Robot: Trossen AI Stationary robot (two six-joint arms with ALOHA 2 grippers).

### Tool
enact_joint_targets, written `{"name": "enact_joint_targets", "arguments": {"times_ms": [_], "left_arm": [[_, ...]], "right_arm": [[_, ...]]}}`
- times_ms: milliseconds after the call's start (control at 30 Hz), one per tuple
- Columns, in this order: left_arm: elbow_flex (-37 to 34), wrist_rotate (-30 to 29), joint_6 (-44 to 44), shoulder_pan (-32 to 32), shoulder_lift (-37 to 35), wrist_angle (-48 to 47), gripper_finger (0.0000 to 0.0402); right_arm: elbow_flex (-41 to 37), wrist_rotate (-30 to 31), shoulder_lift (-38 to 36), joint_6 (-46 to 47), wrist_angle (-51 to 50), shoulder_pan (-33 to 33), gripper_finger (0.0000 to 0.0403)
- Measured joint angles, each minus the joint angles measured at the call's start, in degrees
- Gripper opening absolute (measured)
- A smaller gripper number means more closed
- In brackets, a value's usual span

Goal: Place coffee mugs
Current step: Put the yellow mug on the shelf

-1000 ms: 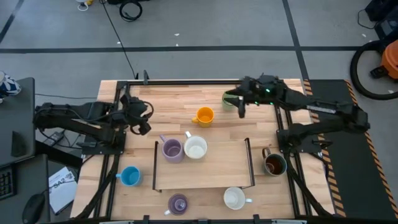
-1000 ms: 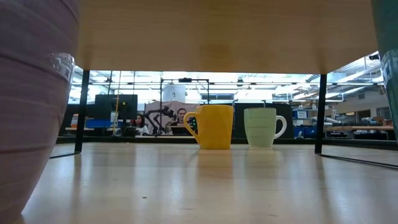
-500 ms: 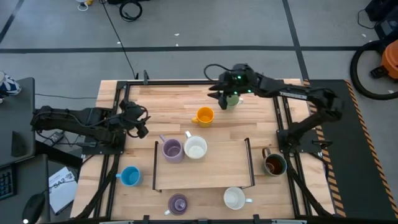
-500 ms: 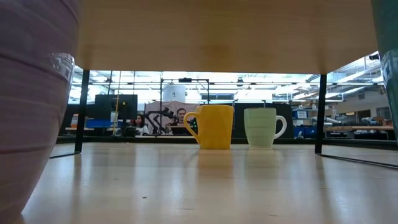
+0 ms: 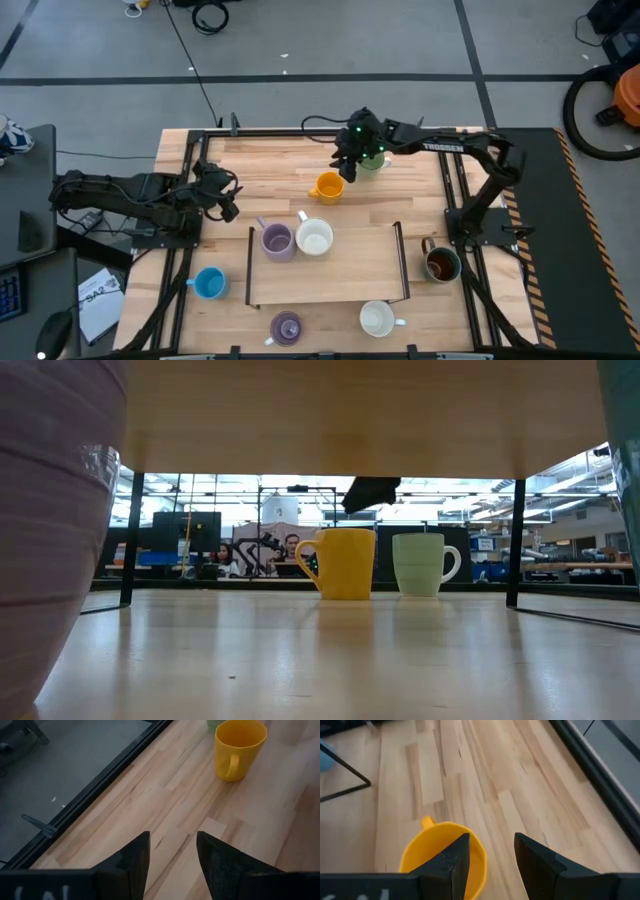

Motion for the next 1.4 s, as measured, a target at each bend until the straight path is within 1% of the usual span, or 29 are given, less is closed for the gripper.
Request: {"name": "enact_joint_targets", "arguments": {"times_ms": [100,400,567,800,967,1300,1400], "left_arm": [[0.0,0.0,-0.02,0.0,0.0,0.0,0.0169],[0.0,0.04,-0.06,0.0,0.0,0.15,0.0169],[0.0,0.07,-0.42,0.0,0.0,0.17,0.0169],[0.0,0.2,-0.46,0.0,0.0,0.29,0.0169],[0.0,1.92,-0.48,0.0,0.0,0.76,0.0169],[0.0,2.84,-0.48,0.0,0.11,1.08,0.0169],[0.0,2.84,-0.44,0.0,0.11,1.07,0.0169]], "right_arm": [[0.0,0.0,1.33,-0.01,0.02,0.07,0.016],[-0.03,0.43,2.28,-1.11,-0.91,1.28,0.016],[-0.07,3.41,2.7,-1.36,-1.49,2.08,0.016],[-0.13,3.98,4.35,-2.5,-2.79,2.43,0.016],[-0.11,7.8,5.84,-2.58,-2.14,2.82,0.016],[-0.13,6.95,7.52,-2.59,-3.05,3.18,0.0159],[-0.11,6.95,7.85,-2.54,-3.39,3.39,0.0151]]}}
